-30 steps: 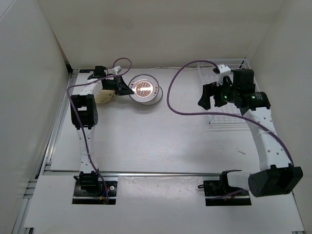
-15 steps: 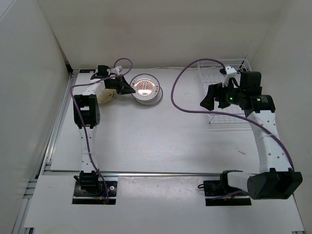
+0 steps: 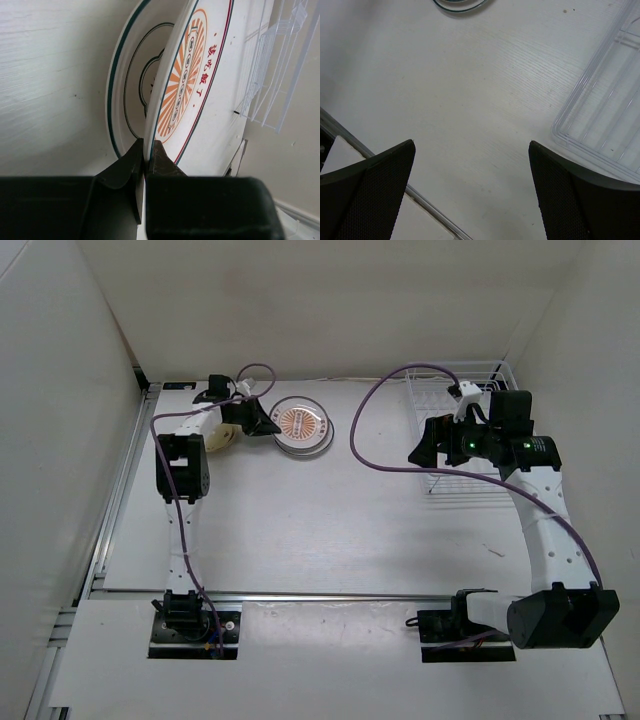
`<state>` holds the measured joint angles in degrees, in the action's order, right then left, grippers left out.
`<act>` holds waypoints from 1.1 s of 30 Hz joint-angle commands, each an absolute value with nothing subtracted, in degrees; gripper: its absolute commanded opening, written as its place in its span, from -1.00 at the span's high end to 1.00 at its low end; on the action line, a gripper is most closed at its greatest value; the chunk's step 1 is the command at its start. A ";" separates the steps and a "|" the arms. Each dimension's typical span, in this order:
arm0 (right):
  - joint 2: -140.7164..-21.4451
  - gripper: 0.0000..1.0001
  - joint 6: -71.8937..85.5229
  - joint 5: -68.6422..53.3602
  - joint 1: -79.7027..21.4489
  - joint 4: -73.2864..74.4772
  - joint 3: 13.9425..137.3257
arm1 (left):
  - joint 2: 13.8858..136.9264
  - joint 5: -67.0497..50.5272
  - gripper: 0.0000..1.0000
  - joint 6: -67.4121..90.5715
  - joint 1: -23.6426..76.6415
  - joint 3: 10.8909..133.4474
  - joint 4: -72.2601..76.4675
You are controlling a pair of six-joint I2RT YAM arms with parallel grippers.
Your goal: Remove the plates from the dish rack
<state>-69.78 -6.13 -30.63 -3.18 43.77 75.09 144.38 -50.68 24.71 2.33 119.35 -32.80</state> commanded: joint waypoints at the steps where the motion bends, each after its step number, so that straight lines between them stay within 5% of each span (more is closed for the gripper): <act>1: -68.29 -0.94 -5.80 -32.34 -3.16 42.98 75.15 | 144.23 -51.68 0.77 25.22 3.86 121.20 -31.64; 8: -67.76 -0.94 -5.80 -32.87 -3.16 42.98 74.62 | 144.23 -51.68 0.53 25.22 3.87 120.68 -31.64; 10: -67.76 -0.94 -5.80 -32.87 -3.16 42.98 74.62 | 144.23 -51.16 0.14 25.22 3.87 120.67 -31.64; 16: -66.71 -0.94 -5.27 -33.40 -2.64 42.98 73.48 | 142.56 -50.63 -0.44 23.99 3.87 119.62 -31.64; 33: -63.37 -0.94 -4.22 -35.77 -0.97 42.98 70.23 | 136.85 -33.76 -0.78 16.44 7.38 121.90 -37.44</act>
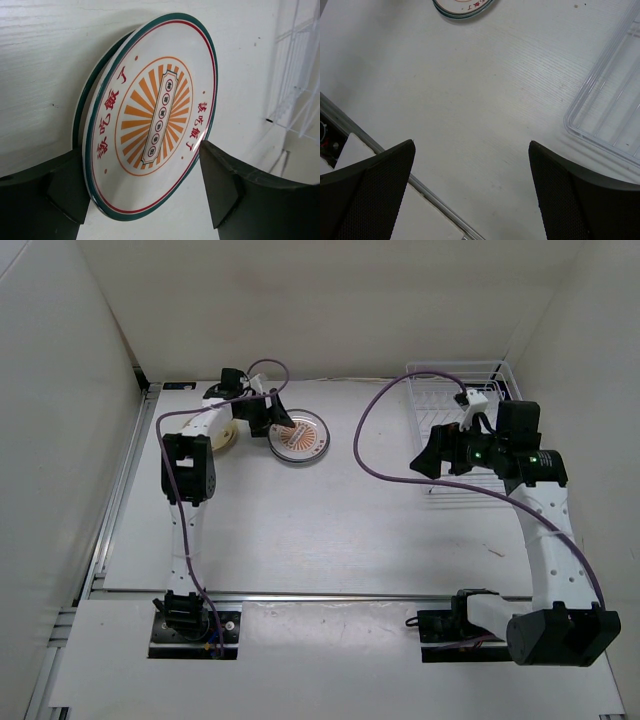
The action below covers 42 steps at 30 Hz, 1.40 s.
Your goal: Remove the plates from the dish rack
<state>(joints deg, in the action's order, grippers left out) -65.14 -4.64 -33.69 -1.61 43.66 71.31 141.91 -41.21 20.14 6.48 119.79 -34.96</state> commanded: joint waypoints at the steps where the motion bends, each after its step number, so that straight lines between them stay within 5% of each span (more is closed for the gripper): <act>1: -63.37 -0.94 -3.61 -36.29 -0.97 42.98 70.22 | 136.85 -32.53 -0.81 16.44 7.90 122.43 -37.44; 14: -62.75 -0.96 -3.60 -37.35 -0.44 42.98 70.22 | 134.57 -17.76 -0.99 12.48 10.02 122.96 -40.08; 32: -63.28 -0.96 -3.60 -37.88 -0.44 42.98 70.84 | 131.66 -8.09 -0.99 7.39 13.62 122.43 -40.61; 42: -63.28 -0.96 -3.60 -38.41 0.09 42.98 69.18 | 131.66 7.28 -0.99 4.92 16.79 124.10 -41.13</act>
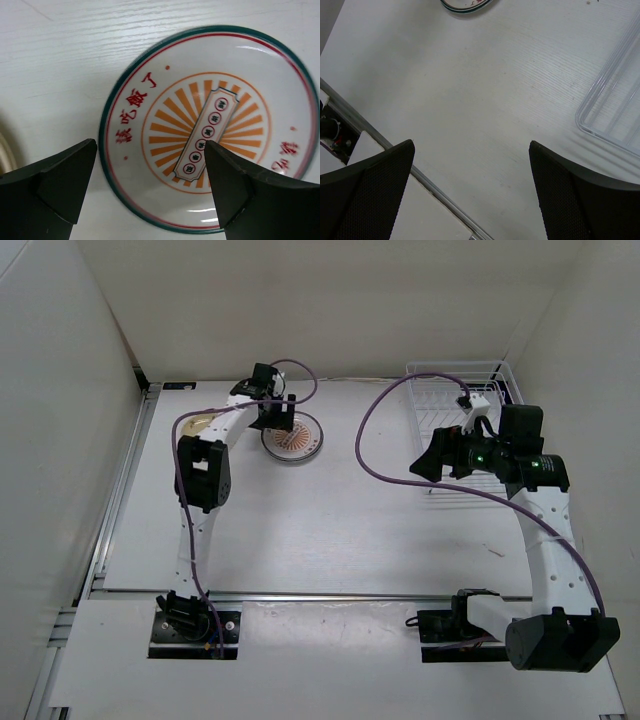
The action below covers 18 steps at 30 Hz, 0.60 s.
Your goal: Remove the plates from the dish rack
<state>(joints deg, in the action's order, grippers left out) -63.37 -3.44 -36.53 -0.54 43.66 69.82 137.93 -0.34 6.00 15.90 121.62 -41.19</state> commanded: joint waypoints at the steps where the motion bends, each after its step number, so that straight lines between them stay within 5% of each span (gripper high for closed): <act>1: -62.76 -0.96 -3.60 -38.93 0.09 42.98 69.17 | 131.66 10.78 -0.99 4.40 17.40 124.10 -41.13; 10: -62.23 -0.96 -3.60 -37.89 0.70 42.45 68.64 | 127.01 17.84 -0.99 3.78 17.40 122.78 -40.08; 15: -64.85 -0.96 -1.85 -23.86 0.70 39.91 72.32 | 118.49 11.34 -0.99 1.68 17.40 117.17 -40.08; 18: -66.45 -0.96 -1.85 -11.46 0.70 38.41 75.14 | 110.85 17.20 -0.99 1.67 17.40 113.31 -39.56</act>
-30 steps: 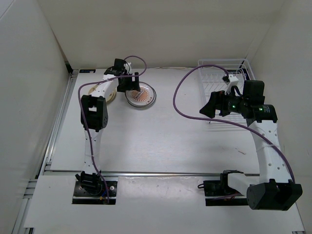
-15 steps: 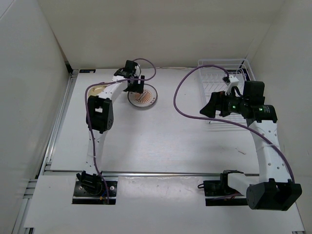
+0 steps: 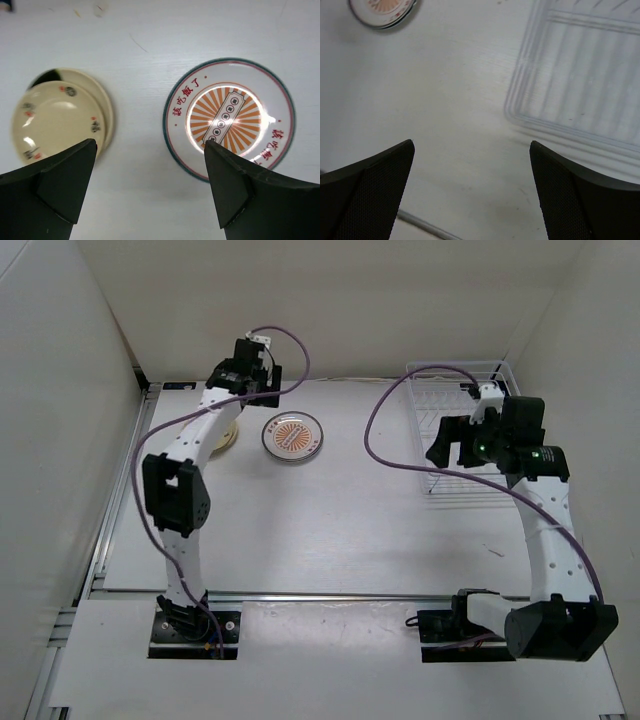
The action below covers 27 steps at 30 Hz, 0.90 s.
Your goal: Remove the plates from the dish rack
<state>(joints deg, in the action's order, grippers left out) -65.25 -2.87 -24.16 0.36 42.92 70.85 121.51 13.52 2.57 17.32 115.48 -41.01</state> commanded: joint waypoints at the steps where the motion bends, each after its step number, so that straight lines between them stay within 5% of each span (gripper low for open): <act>1: -67.14 -0.98 -1.85 -8.73 0.70 37.63 76.54 | 106.13 18.53 -0.99 0.89 17.40 111.90 -39.03; 16: -51.27 -0.98 -5.54 3.60 0.18 38.23 65.58 | 63.56 17.14 -0.99 0.62 -6.14 69.47 -38.32; 27: -35.34 -0.98 -5.01 6.85 3.16 40.96 57.48 | 43.16 4.66 -0.99 2.55 -17.67 56.61 -40.61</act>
<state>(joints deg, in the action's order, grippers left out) -38.09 -5.32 4.14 2.70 41.08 57.87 45.21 8.58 2.17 -17.12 58.54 -40.38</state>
